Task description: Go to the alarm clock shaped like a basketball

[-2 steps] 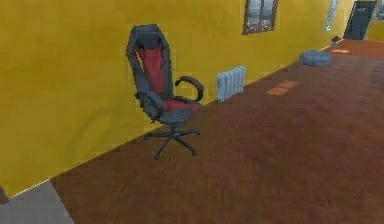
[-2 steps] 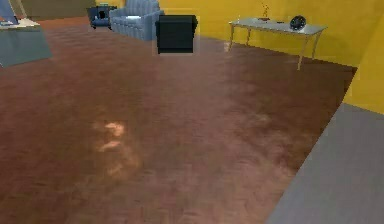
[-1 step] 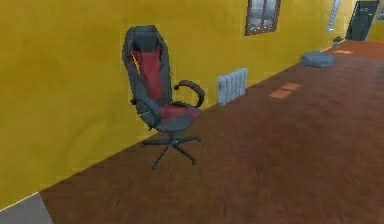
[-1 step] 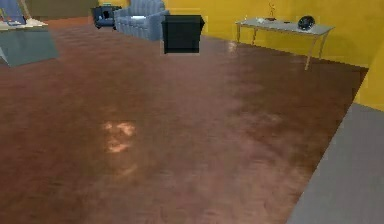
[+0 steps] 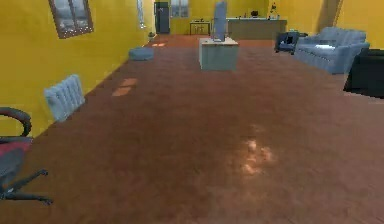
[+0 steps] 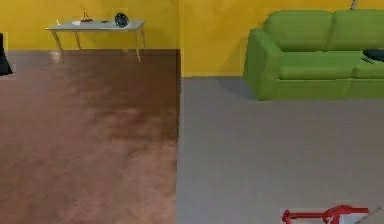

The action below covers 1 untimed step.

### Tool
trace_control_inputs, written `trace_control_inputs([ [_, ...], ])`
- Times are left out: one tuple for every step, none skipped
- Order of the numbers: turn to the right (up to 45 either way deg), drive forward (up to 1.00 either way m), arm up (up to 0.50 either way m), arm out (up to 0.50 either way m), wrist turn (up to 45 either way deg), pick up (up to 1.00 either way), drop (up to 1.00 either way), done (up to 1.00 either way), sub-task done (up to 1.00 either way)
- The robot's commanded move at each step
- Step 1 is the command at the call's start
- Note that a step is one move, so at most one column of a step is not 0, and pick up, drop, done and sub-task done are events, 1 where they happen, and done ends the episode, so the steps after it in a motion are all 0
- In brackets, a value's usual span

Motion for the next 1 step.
trace_control_inputs([
  [39.0,0.0,0.0,0.0,0.0,0.0,0.0,0.0,0.0],
])
